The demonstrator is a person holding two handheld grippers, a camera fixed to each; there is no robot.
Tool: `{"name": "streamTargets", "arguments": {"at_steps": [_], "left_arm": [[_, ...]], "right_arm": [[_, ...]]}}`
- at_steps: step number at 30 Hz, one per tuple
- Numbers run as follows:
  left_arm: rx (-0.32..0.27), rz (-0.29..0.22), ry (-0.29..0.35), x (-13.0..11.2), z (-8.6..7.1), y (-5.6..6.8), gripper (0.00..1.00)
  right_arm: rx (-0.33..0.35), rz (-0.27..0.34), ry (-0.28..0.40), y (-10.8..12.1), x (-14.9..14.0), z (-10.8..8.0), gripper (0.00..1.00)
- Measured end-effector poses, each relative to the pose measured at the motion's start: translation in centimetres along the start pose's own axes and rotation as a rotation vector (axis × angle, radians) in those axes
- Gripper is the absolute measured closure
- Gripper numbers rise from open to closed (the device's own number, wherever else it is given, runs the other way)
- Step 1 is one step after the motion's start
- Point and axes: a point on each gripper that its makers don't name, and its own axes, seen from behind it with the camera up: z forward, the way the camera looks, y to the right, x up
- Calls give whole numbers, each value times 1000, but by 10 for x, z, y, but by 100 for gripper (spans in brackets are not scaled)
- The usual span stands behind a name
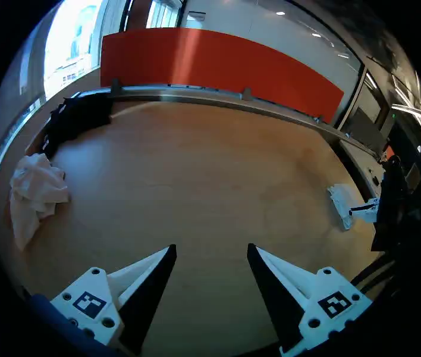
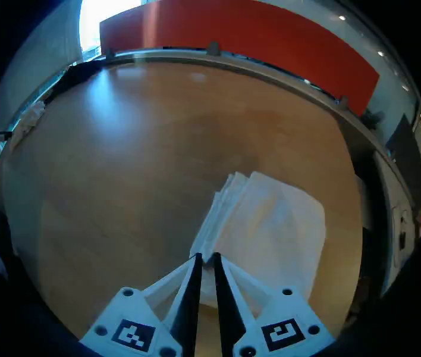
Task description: Fold towel
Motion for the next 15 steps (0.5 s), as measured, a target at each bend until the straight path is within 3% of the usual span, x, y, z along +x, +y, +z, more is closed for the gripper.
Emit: {"name": "streamTargets", "arguments": {"at_steps": [15], "left_arm": [[-1, 1, 2, 0, -1, 1, 12]], "right_arm": [[36, -18, -20, -10, -8, -5, 90]]}}
